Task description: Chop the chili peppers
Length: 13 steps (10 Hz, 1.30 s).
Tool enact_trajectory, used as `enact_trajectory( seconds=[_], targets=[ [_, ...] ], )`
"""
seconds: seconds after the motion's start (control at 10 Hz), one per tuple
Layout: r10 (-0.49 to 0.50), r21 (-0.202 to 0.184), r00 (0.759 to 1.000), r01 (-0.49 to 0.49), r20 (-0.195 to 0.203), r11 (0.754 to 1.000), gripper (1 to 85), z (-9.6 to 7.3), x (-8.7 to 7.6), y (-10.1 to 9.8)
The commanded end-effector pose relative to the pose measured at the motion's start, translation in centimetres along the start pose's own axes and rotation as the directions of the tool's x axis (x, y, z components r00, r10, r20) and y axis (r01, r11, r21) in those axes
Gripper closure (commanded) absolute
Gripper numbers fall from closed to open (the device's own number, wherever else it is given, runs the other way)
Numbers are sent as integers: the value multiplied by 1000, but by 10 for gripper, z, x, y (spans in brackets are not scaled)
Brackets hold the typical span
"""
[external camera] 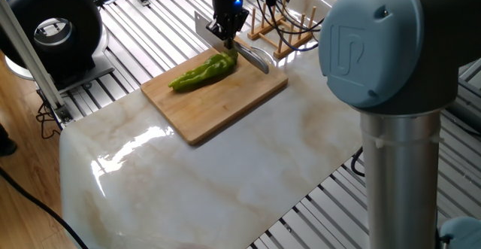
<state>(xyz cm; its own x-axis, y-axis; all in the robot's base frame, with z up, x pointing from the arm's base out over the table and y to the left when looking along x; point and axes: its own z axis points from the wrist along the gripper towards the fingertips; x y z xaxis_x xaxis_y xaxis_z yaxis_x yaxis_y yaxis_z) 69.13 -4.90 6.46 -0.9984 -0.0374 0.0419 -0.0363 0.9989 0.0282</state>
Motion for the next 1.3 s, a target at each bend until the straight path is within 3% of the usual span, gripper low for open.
enact_trajectory(
  seconds=[0.0,0.8,1.2],
  targets=[
    [-11,-17,1000,11,9,1000,843,0,0,2],
    [-24,-34,1000,24,9,999,843,6,-5,-2],
    [-46,-44,999,46,-2,998,843,-9,3,-10]
  ],
)
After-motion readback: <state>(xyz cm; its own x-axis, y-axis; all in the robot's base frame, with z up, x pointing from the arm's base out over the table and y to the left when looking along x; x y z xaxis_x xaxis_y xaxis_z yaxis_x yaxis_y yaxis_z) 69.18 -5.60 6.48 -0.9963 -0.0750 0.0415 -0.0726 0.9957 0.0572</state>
